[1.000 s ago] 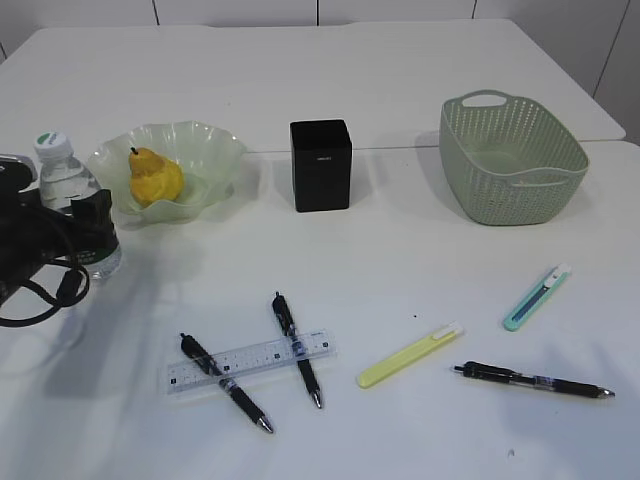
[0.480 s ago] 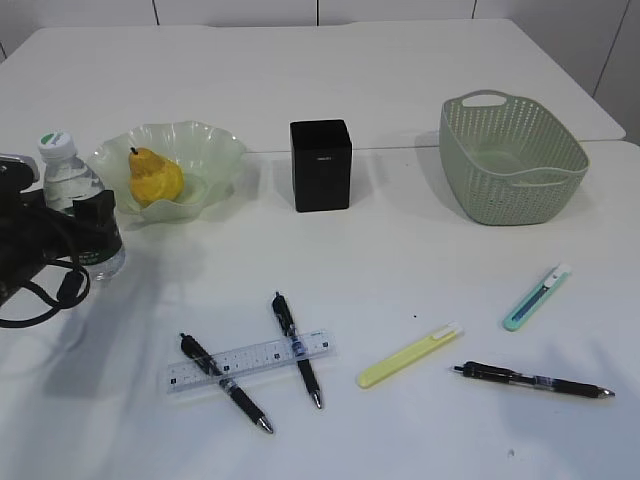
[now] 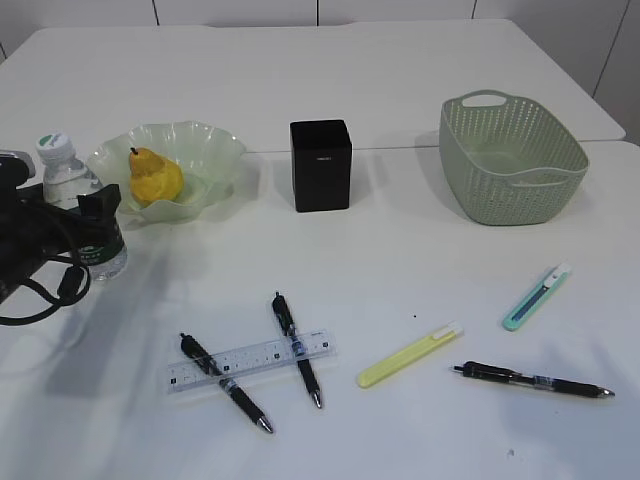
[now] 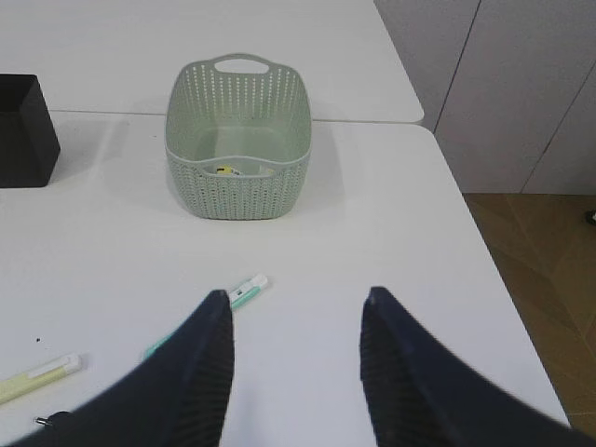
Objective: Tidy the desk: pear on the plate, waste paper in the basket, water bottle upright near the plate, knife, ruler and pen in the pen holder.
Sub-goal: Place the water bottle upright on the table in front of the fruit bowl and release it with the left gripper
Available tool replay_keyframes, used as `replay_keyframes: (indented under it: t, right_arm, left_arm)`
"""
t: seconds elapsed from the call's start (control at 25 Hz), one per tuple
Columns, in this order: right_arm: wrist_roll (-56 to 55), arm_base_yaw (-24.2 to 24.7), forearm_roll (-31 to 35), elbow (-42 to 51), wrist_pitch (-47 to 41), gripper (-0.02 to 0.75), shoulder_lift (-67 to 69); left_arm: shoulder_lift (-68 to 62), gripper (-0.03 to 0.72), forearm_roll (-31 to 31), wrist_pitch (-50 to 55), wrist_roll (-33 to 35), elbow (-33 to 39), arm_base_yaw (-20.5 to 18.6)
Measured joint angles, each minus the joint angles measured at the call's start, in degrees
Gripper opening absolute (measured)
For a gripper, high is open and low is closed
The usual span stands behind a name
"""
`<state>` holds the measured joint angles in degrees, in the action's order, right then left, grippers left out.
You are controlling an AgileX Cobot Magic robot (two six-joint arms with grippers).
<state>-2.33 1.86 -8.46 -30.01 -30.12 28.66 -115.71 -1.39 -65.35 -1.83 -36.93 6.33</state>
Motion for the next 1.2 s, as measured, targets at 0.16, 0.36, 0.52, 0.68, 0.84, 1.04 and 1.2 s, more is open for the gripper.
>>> replay_keyframes:
  t: [0.16, 0.36, 0.52, 0.68, 0.84, 1.04, 1.2]
  right_arm:
    - [0.0, 0.0, 0.0, 0.0, 0.0, 0.365, 0.0]
    - [0.0, 0.0, 0.0, 0.0, 0.0, 0.365, 0.0]
    - [0.0, 0.0, 0.0, 0.0, 0.0, 0.365, 0.0]
    - [0.0, 0.0, 0.0, 0.0, 0.0, 0.365, 0.0]
    - [0.0, 0.0, 0.0, 0.0, 0.0, 0.365, 0.0]
    - [0.0, 0.0, 0.0, 0.0, 0.0, 0.365, 0.0]
    - [0.0, 0.0, 0.0, 0.0, 0.0, 0.365, 0.0]
  left_arm:
    - [0.7, 0.618, 0.0, 0.0, 0.0, 0.0, 0.0]
    - [3.9, 0.62, 0.0, -0.1, 0.0, 0.0, 0.0]
    - [5.4, 0.62, 0.0, 0.7, 0.0, 0.0, 0.0]
    - [6.5, 0.62, 0.0, 3.3, 0.0, 0.0, 0.0]
    - [8.2, 0.62, 0.0, 4.2, 0.0, 0.0, 0.0]
    - [10.3, 0.618, 0.0, 4.6, 0.0, 0.1, 0.0]
    - [12.0, 0.615, 0.0, 7.2, 0.0, 0.1, 0.0]
